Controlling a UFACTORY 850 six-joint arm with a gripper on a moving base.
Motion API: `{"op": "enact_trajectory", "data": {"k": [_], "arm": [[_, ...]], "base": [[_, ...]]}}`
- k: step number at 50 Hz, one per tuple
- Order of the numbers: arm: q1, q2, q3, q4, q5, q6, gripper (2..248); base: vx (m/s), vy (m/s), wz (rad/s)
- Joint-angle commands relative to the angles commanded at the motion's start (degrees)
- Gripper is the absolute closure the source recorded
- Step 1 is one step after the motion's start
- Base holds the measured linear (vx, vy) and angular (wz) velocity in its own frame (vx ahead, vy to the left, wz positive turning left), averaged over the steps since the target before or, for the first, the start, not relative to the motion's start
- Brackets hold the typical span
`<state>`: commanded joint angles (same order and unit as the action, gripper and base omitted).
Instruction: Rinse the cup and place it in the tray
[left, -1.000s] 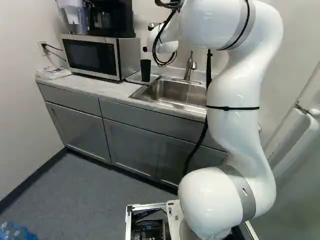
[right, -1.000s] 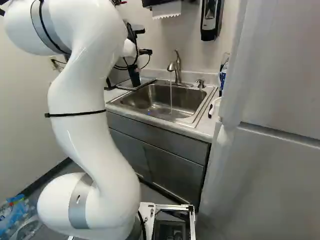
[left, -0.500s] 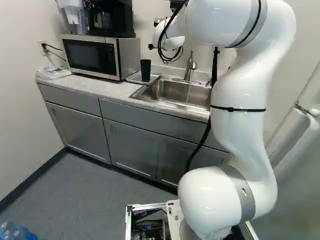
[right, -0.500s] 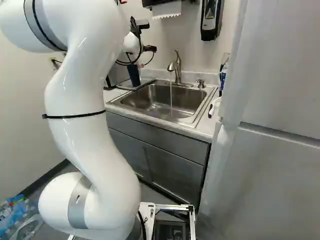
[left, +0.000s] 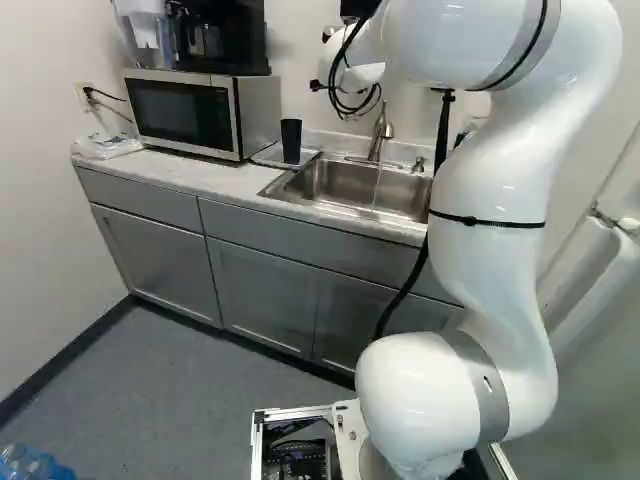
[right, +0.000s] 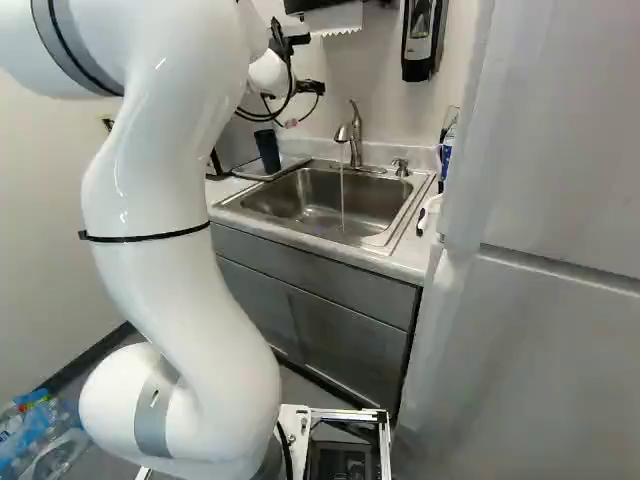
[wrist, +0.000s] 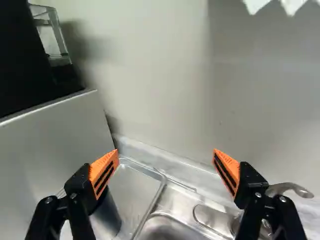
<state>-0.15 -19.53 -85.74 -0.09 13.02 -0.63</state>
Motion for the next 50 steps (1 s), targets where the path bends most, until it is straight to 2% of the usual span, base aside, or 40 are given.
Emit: {"op": "enact_trajectory", "data": {"k": [33,50], "arm": [[-4.6,2.6,0.4,0.0,-4.1,0.0,3],[-6.9,2.2,-0.1,0.0,-5.3,0.0,3]], "base": [[0.0,0.0,0.0],[0.0,0.0,0.0]]}}
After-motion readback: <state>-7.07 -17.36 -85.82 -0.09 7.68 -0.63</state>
